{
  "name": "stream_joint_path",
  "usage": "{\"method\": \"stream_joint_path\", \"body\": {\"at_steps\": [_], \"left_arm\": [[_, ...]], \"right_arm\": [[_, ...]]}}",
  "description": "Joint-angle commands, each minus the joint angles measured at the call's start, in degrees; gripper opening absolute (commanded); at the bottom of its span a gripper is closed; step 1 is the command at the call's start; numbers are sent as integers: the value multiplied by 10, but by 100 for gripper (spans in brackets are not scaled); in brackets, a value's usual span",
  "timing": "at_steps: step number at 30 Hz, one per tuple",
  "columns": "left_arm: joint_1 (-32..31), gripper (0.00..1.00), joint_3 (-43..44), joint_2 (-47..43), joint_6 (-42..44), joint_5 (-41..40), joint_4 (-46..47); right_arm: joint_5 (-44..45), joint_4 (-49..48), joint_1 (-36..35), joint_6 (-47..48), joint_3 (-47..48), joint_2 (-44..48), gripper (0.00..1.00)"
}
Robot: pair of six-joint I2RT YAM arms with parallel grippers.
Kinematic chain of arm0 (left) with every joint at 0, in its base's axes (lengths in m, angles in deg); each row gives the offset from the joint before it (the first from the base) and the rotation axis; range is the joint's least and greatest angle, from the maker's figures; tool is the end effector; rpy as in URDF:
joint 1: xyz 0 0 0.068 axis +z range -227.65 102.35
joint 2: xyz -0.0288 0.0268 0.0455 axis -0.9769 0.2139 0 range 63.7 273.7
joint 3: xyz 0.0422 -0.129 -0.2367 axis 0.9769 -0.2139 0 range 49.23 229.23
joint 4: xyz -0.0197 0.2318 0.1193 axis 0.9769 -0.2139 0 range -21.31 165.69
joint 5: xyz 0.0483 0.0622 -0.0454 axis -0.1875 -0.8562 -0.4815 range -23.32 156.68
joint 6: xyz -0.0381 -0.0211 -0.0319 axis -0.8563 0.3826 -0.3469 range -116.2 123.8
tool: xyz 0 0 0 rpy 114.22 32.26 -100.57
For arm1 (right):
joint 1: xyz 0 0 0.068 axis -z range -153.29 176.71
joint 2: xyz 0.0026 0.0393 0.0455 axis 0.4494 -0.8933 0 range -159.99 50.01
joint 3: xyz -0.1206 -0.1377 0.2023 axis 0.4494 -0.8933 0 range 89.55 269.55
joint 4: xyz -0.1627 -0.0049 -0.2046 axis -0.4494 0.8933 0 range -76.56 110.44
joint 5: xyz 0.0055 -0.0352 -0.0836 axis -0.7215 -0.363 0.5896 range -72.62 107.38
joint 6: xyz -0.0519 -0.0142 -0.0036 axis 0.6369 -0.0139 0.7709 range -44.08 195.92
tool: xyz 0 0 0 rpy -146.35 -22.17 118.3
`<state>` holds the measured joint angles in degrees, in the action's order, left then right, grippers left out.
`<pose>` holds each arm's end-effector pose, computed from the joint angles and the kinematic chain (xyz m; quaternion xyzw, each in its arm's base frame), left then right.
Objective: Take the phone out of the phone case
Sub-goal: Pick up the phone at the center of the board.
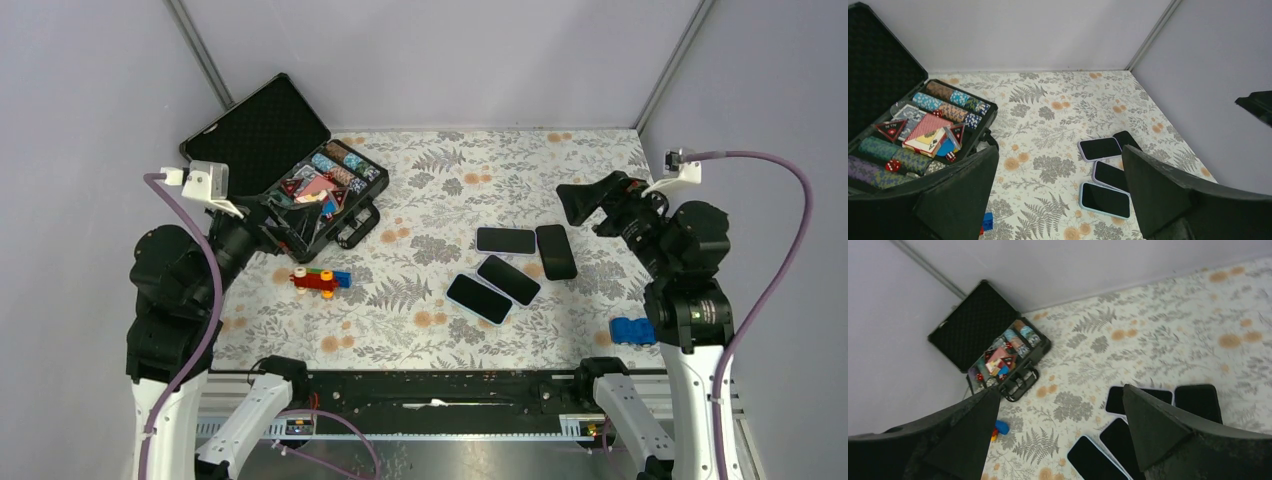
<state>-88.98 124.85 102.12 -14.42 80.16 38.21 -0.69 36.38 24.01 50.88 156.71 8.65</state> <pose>0.0775 -0.0240 0.4728 0.0403 0.7077 -0.2591 0.6561 0.1234 0.0168 0.4540 0.0203 0.6899 0.2766 0.6687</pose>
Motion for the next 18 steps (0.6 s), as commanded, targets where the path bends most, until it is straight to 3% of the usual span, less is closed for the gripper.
{"method": "stream_joint_path", "body": {"at_steps": [1,5,8,11,16,18], "left_arm": [[3,99,-14,-3,-28,-5,16],[3,99,-50,-12,-36,26,30],[3,99,-132,-59,-63,89,120],[3,99,-200,-105,-85,124,219],[3,99,-245,-94,-95,173,234],[3,99,-262,-84,-108,183,239]], "right_arm": [[80,6,2,-24,-20,3,100],[-6,-10,2,-6,-49,-13,100],[-39,-48,0,-48,-84,-29,100],[-29,-69,-14,-71,-104,-57,100],[22,-73,-48,-80,-142,-96,100],[46,-78,-69,-94,-169,-106,85]]}}
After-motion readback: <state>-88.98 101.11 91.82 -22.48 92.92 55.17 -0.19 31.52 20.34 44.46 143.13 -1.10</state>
